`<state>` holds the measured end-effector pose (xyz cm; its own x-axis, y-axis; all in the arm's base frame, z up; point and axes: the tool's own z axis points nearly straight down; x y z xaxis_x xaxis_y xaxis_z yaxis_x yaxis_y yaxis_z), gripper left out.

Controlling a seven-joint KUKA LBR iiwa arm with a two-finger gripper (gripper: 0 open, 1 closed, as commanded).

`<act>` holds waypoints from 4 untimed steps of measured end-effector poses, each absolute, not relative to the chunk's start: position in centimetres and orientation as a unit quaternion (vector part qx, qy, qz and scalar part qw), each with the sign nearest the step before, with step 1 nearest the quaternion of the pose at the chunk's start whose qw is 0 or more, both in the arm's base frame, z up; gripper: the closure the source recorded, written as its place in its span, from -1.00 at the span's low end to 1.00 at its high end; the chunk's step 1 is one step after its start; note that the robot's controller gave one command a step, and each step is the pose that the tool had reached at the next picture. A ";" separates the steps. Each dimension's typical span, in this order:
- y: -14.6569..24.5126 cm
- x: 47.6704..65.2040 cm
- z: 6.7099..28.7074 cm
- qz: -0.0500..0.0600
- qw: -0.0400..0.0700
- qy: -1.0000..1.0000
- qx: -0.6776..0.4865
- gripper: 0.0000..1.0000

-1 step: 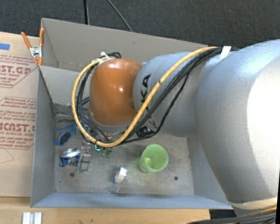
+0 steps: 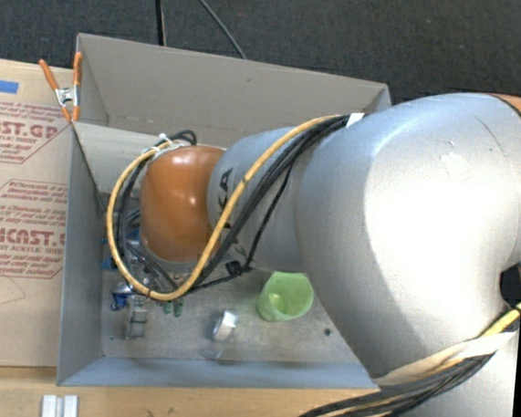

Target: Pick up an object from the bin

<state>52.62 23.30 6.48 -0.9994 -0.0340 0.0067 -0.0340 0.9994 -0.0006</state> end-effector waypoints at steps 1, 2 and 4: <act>23.3 52.9 7.0 -0.001 -0.001 -1.000 0.016 1.00; 20.7 53.1 24.5 -0.001 -0.005 -0.992 0.125 1.00; 20.7 52.2 16.6 0.000 0.003 -0.991 0.137 -1.00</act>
Offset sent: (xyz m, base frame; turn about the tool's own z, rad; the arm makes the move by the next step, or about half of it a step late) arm 0.0000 0.0000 0.0000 0.0000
